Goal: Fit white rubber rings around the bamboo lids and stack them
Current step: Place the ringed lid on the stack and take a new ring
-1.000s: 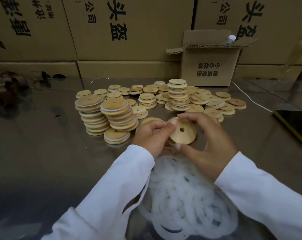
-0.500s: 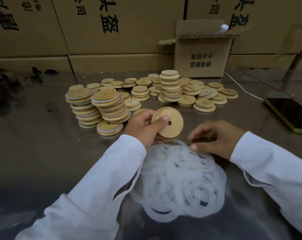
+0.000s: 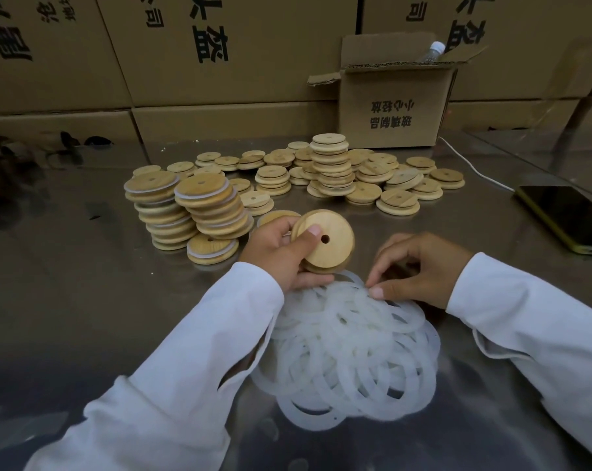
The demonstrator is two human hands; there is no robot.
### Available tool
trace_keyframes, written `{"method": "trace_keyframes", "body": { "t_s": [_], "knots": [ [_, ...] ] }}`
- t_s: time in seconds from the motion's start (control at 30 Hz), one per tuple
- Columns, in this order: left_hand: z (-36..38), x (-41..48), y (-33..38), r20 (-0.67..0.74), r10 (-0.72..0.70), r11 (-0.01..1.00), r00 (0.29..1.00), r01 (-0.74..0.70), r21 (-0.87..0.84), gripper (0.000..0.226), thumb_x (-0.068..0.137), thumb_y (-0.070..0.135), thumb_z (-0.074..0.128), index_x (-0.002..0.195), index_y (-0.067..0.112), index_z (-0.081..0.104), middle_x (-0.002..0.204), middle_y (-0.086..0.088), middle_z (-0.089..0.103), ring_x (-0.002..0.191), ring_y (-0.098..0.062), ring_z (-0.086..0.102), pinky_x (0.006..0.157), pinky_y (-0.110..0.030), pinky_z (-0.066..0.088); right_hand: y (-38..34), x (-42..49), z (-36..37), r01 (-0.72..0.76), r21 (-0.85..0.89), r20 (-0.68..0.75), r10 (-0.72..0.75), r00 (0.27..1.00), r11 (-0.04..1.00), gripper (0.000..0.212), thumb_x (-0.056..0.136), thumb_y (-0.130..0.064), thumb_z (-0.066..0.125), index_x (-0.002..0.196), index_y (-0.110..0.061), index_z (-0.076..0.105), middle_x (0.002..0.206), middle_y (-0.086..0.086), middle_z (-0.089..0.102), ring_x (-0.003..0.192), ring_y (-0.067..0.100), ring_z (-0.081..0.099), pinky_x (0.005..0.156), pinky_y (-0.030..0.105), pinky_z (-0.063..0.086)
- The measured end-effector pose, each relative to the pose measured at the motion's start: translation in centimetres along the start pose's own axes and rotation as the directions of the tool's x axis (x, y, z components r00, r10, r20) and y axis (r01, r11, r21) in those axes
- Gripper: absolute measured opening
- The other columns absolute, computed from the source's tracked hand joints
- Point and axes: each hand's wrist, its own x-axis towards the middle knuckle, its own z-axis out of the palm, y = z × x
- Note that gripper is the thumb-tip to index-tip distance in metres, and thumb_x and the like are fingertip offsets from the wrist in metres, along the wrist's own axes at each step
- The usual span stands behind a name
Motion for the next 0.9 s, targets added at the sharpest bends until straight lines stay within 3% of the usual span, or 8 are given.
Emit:
{"method": "trace_keyframes", "body": {
  "t_s": [0.1, 0.2, 0.3, 0.4, 0.5, 0.63, 0.77, 0.9],
  "knots": [
    [-0.1, 0.0, 0.0, 0.012, -0.008, 1.000, 1.000, 0.009, -0.019, 0.004, 0.089, 0.014, 0.055, 0.088, 0.014, 0.059, 0.104, -0.016, 0.060, 0.094, -0.035, 0.063, 0.056, -0.034, 0.059, -0.1, -0.1, -0.2, 0.005, 0.070, -0.003, -0.005, 1.000, 0.998, 0.011, 0.066, -0.024, 0.078, 0.065, -0.028, 0.068, 0.085, -0.005, 0.064, 0.080, 0.006, 0.060, 0.080, 0.021, 0.047],
    [-0.3, 0.1, 0.2, 0.019, -0.038, 0.997, 0.999, 0.040, -0.066, 0.005, 0.089, 0.013, 0.055, 0.091, 0.014, 0.060, 0.110, -0.018, 0.060, 0.088, -0.030, 0.065, 0.055, -0.033, 0.059, -0.5, -0.3, -0.9, 0.050, 0.456, 0.001, -0.057, 0.998, 0.889, 0.010, 0.064, -0.028, 0.080, 0.061, -0.026, 0.070, 0.075, -0.001, 0.067, 0.072, 0.008, 0.062, 0.071, 0.017, 0.049],
    [-0.5, 0.0, 0.4, 0.056, -0.045, 0.987, 0.997, 0.053, -0.153, 0.010, 0.089, 0.012, 0.055, 0.096, 0.013, 0.061, 0.106, -0.018, 0.063, 0.075, -0.026, 0.069, 0.053, -0.034, 0.057, -0.8, -0.2, -1.1, 0.116, 0.609, -0.107, -0.064, 0.992, 0.784, 0.009, 0.066, -0.023, 0.075, 0.060, -0.027, 0.070, 0.066, -0.006, 0.064, 0.066, 0.007, 0.057, 0.065, 0.016, 0.048],
    [-0.3, -0.3, 0.5, 0.083, -0.056, 0.986, 0.995, 0.068, -0.152, 0.011, 0.089, 0.013, 0.055, 0.097, 0.014, 0.062, 0.098, -0.015, 0.064, 0.069, -0.024, 0.070, 0.051, -0.032, 0.056, -1.6, 0.0, -0.4, 0.124, 0.668, -0.183, 0.001, 0.983, 0.734, 0.013, 0.055, -0.021, 0.082, 0.060, -0.023, 0.070, 0.062, -0.007, 0.062, 0.063, 0.009, 0.053, 0.062, 0.017, 0.045],
    [0.1, -0.5, 0.6, 0.090, -0.067, 0.983, 0.994, 0.082, -0.164, 0.012, 0.090, 0.019, 0.054, 0.094, 0.015, 0.064, 0.094, -0.014, 0.065, 0.065, -0.023, 0.070, 0.050, -0.033, 0.056, -2.6, 0.1, 0.3, 0.102, 0.736, -0.243, 0.120, 0.963, 0.669, 0.019, 0.052, -0.034, 0.068, 0.063, -0.019, 0.068, 0.061, -0.005, 0.063, 0.063, 0.012, 0.053, 0.068, 0.028, 0.042],
    [0.4, -0.6, 0.6, 0.120, -0.062, 0.985, 0.991, 0.080, -0.153, 0.034, 0.080, 0.042, 0.056, 0.100, 0.016, 0.065, 0.098, -0.015, 0.069, 0.073, -0.025, 0.071, 0.053, -0.035, 0.056, -3.0, 0.4, 1.4, 0.055, 0.711, -0.342, 0.276, 0.898, 0.701, 0.008, 0.068, -0.024, 0.072, 0.062, -0.020, 0.070, 0.058, -0.008, 0.066, 0.058, 0.005, 0.057, 0.065, 0.021, 0.043],
    [0.4, -1.0, 0.3, 0.193, 0.065, 0.997, 0.979, -0.056, -0.050, 0.021, 0.080, 0.028, 0.060, 0.096, 0.016, 0.067, 0.086, -0.007, 0.072, 0.078, -0.022, 0.071, 0.057, -0.031, 0.057, -3.1, 0.5, 1.9, 0.067, 0.695, -0.414, 0.323, 0.851, 0.716, 0.013, 0.077, -0.014, 0.069, 0.066, -0.020, 0.068, 0.058, -0.009, 0.068, 0.054, -0.002, 0.060, 0.055, 0.010, 0.046],
    [0.5, -0.9, 0.2, 0.198, 0.096, 0.995, 0.976, -0.094, -0.017, 0.018, 0.088, 0.023, 0.054, 0.099, 0.014, 0.065, 0.090, -0.009, 0.070, 0.079, -0.022, 0.071, 0.059, -0.031, 0.057, -3.3, 0.4, 2.2, 0.117, 0.631, -0.480, 0.268, 0.835, 0.767, 0.012, 0.077, -0.011, 0.070, 0.069, -0.020, 0.067, 0.058, -0.009, 0.068, 0.056, 0.000, 0.062, 0.057, 0.009, 0.047]
  ]
}}
